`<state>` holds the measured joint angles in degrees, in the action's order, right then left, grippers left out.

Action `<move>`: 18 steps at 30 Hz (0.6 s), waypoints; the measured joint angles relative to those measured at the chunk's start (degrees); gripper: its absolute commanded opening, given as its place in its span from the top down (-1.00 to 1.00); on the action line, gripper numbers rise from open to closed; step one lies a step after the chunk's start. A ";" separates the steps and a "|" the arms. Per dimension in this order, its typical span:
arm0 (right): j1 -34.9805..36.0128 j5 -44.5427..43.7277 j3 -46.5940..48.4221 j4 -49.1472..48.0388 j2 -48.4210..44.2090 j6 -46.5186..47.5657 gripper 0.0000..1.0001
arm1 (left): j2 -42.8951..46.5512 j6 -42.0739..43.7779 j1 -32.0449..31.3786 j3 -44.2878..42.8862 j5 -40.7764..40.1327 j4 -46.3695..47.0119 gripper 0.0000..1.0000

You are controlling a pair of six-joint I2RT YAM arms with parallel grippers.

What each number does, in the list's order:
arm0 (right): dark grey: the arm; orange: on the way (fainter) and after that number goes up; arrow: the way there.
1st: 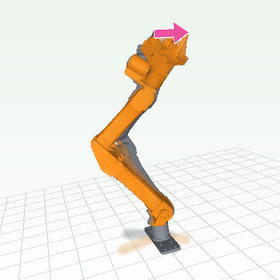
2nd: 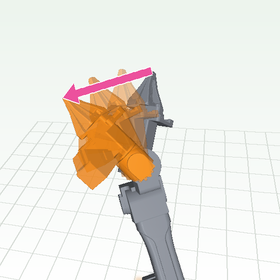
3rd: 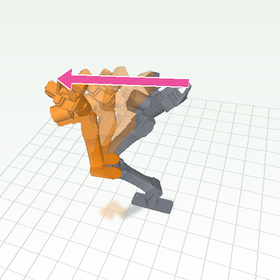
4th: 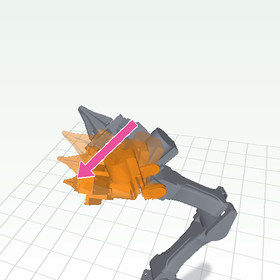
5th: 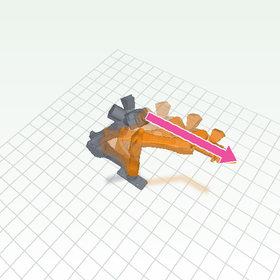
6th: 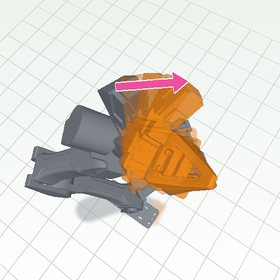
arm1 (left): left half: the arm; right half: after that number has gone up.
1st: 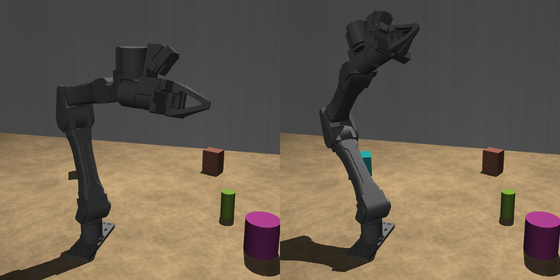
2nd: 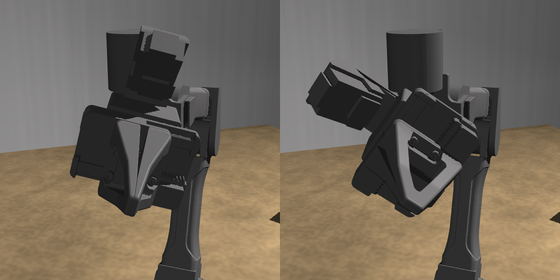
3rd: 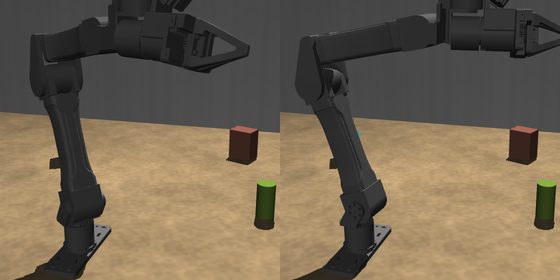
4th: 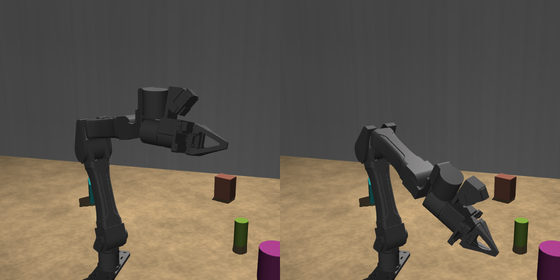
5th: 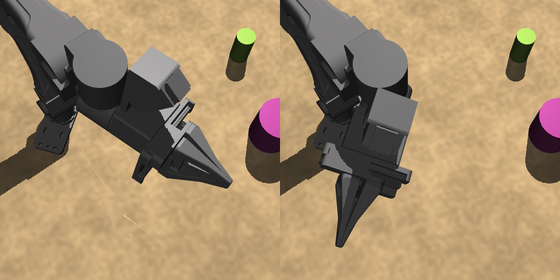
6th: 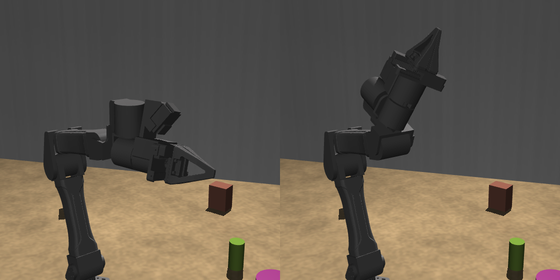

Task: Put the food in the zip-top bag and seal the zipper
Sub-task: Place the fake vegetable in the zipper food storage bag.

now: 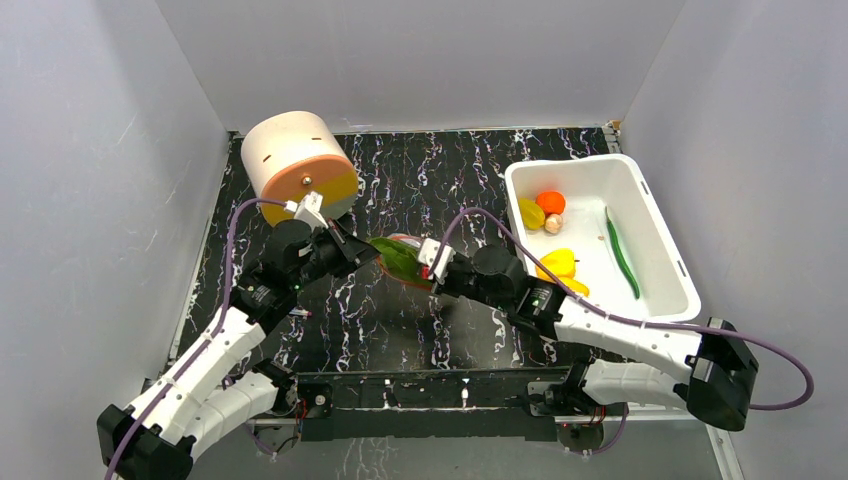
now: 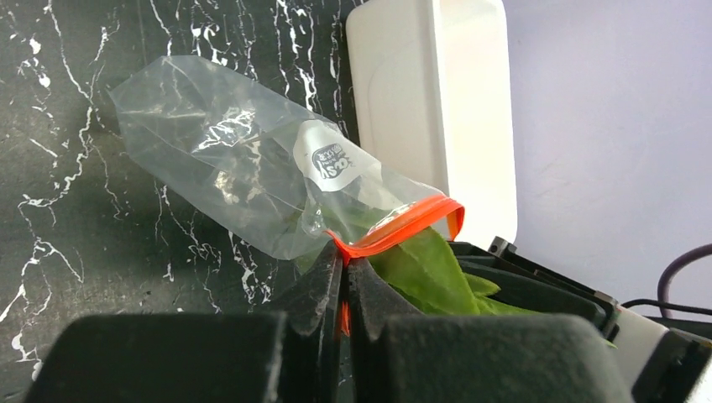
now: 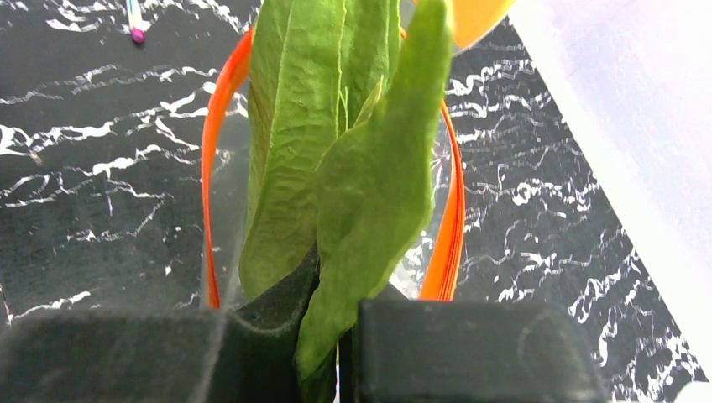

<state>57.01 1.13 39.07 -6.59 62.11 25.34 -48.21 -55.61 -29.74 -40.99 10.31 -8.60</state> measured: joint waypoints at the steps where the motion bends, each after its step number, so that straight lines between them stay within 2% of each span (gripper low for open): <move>1: 0.00 -0.70 0.94 1.66 0.39 -0.17 1.00 | -0.02 0.20 0.00 -0.33 0.22 -0.04 1.00; 12: 0.42 -10.25 8.81 14.58 8.74 -4.50 1.00 | -0.13 2.27 0.00 -0.66 1.97 -0.42 1.00; 18: 0.55 -13.73 10.84 17.40 12.20 -7.15 1.00 | -0.13 1.97 0.00 -0.66 4.15 0.33 1.00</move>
<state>57.56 -12.60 49.91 10.81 74.30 18.20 -48.34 -53.65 -29.74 -41.65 14.46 -8.27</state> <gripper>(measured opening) 0.035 0.010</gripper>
